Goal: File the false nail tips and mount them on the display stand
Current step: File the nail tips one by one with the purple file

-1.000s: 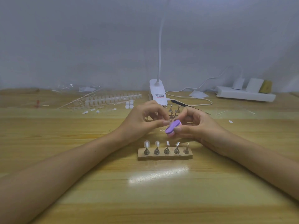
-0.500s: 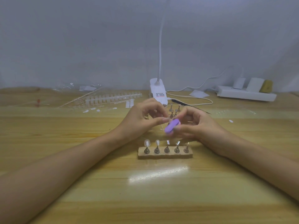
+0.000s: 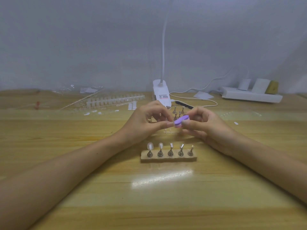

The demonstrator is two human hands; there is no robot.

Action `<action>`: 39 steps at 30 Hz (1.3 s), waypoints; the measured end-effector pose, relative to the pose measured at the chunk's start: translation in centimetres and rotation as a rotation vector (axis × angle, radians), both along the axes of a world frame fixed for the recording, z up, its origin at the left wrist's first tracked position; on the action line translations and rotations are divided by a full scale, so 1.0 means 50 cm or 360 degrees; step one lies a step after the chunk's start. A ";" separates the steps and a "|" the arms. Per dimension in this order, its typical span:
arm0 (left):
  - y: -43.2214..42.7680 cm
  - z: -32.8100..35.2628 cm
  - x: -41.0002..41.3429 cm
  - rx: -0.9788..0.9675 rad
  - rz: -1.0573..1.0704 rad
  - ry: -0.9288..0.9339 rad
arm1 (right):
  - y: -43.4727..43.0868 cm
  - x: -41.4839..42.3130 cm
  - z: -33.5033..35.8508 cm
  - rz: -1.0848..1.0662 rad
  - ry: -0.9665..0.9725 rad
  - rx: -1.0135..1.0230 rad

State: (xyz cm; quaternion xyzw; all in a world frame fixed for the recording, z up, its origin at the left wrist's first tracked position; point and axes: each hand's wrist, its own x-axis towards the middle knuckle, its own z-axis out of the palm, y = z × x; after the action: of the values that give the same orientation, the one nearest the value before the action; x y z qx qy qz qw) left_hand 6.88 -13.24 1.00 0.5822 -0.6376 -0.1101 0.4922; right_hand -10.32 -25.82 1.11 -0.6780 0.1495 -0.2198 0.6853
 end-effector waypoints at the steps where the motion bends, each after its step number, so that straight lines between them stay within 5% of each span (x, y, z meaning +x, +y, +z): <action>1: 0.000 0.000 -0.001 0.0002 -0.0005 0.0000 | 0.002 0.000 0.000 0.0051 0.0030 -0.0053; 39: 0.000 -0.002 0.007 -0.0108 -0.0099 0.0022 | -0.011 0.000 0.004 0.0176 0.0008 0.0074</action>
State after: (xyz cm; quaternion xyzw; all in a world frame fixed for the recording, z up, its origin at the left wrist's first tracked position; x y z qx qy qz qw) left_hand 7.25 -13.22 0.90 0.5444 -0.6554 -0.1077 0.5123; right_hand -10.33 -26.40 1.30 -0.6696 0.1186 -0.1762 0.7117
